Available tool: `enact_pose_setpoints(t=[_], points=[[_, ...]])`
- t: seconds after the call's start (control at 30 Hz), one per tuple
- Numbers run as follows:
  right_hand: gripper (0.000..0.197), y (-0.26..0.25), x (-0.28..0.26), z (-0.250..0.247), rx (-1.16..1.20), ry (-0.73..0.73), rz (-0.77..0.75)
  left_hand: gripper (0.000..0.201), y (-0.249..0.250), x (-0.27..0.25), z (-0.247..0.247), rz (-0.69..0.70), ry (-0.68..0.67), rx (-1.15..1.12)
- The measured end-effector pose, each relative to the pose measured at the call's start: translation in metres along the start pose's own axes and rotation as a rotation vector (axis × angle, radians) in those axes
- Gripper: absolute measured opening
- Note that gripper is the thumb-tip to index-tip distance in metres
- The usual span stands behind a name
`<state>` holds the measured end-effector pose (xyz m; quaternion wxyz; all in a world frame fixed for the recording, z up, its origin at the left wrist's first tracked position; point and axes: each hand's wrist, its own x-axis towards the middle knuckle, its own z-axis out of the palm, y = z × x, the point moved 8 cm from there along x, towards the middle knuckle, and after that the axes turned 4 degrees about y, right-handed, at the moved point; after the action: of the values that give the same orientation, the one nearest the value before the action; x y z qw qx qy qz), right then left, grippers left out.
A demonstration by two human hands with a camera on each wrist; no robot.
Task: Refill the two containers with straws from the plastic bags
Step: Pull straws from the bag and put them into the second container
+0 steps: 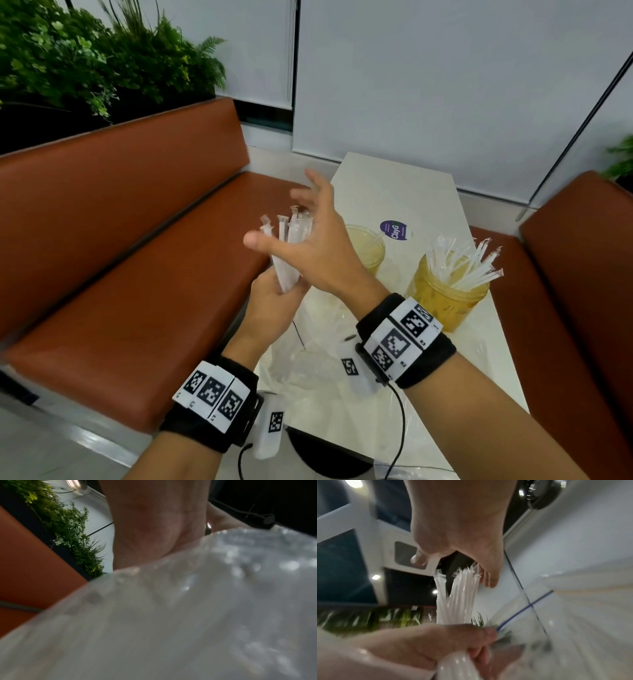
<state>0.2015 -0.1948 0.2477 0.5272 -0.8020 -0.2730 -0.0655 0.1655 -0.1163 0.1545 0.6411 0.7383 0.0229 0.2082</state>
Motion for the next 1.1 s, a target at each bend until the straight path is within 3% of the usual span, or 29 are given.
enact_pose_setpoints(t=[0.03,0.1,0.13,0.23,0.33,0.47,0.57,0.67,0.7,0.83,0.97,1.1], points=[[0.110,0.010,-0.002,0.005,-0.029,-0.064,0.064,0.013,0.003,0.001,0.000,0.011,-0.006,0.028],[0.084,0.034,-0.009,0.019,-0.111,-0.191,0.127,0.022,0.007,0.002,-0.002,0.025,-0.010,0.094],[0.073,0.043,-0.011,0.023,-0.106,-0.199,0.149,0.024,0.007,0.002,-0.002,0.039,-0.005,0.104],[0.069,0.057,-0.015,0.031,0.009,-0.158,0.193,0.018,0.000,0.001,-0.007,0.050,0.014,0.104],[0.019,0.051,-0.017,0.039,-0.035,-0.139,0.131,0.018,-0.007,0.000,-0.010,0.006,0.039,0.085],[0.027,0.034,-0.014,0.039,-0.048,-0.072,0.078,0.012,-0.006,0.001,-0.008,-0.026,0.000,0.108],[0.026,0.009,-0.003,0.026,0.101,-0.032,0.034,0.027,-0.015,0.000,-0.006,-0.146,-0.020,0.055],[0.026,-0.024,0.011,0.000,0.215,0.058,-0.042,0.064,-0.028,-0.001,-0.005,-0.243,-0.026,0.061],[0.027,-0.035,0.016,-0.010,0.262,0.092,-0.059,0.065,-0.029,-0.001,-0.005,-0.244,-0.026,0.066],[0.022,-0.067,0.038,-0.058,0.463,0.231,-0.088,0.052,-0.024,-0.003,-0.003,-0.194,-0.022,0.040],[0.026,-0.085,0.050,-0.113,0.587,0.354,-0.128,0.022,-0.029,-0.001,-0.004,-0.194,-0.003,0.031],[0.028,-0.083,0.051,-0.179,0.613,0.524,-0.201,0.017,-0.034,0.002,-0.008,-0.180,0.013,0.073]])
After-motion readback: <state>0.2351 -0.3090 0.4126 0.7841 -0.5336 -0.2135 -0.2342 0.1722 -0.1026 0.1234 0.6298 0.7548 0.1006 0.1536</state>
